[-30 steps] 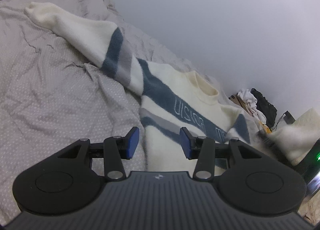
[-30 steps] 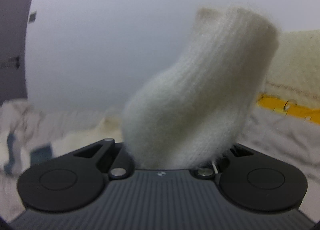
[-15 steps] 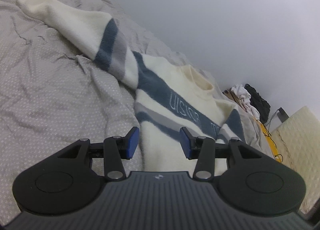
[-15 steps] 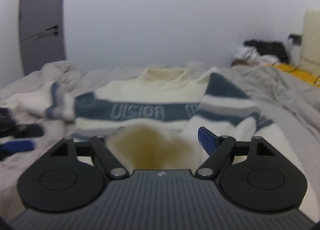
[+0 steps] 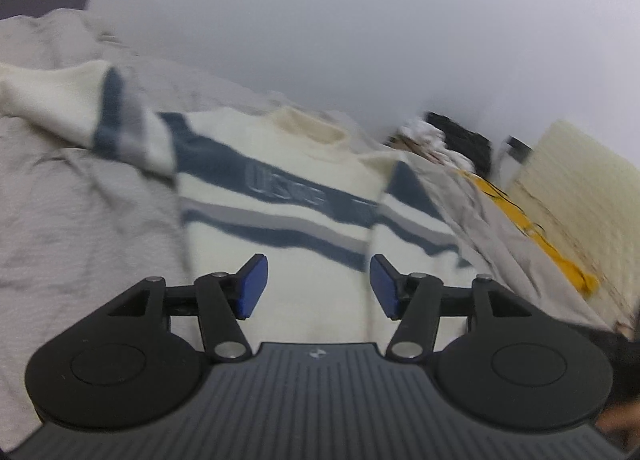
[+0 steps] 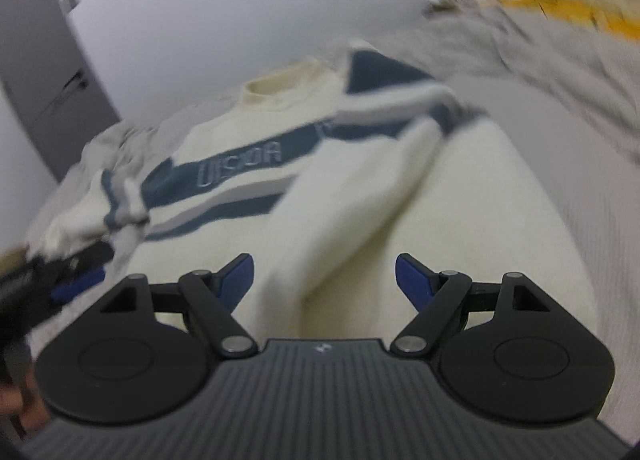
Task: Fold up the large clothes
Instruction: 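Grasp the sweater side with the right gripper while the left gripper grasps beside it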
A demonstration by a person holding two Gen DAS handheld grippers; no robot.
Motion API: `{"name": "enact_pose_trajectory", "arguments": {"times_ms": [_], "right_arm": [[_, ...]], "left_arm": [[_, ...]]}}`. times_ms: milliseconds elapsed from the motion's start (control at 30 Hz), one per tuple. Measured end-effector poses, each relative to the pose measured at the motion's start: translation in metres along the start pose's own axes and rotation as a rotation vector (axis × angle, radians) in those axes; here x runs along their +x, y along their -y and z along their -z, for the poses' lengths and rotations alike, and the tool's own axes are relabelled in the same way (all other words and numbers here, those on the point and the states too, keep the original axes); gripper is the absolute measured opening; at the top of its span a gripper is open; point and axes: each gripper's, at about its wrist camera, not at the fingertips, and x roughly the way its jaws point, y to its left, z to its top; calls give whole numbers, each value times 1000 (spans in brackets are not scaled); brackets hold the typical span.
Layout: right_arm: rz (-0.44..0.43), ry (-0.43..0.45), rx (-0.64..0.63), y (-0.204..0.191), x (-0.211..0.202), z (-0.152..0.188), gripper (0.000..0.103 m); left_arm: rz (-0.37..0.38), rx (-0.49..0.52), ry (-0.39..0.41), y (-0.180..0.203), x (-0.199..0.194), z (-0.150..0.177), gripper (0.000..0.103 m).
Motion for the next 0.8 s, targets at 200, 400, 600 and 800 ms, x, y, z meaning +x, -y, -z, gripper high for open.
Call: {"name": "enact_pose_trajectory", "arguments": {"times_ms": [200, 400, 600, 800], "right_arm": [[-135, -104, 213, 32, 23, -1, 57], [-234, -192, 230, 24, 42, 4, 25], [-245, -143, 266, 31, 33, -8, 12], [-61, -44, 380, 77, 8, -9, 12]], "left_arm": [[75, 10, -69, 20, 17, 16, 75], [113, -62, -141, 21, 45, 23, 79], [192, -163, -172, 15, 57, 28, 79], [242, -197, -144, 16, 52, 26, 79]]}}
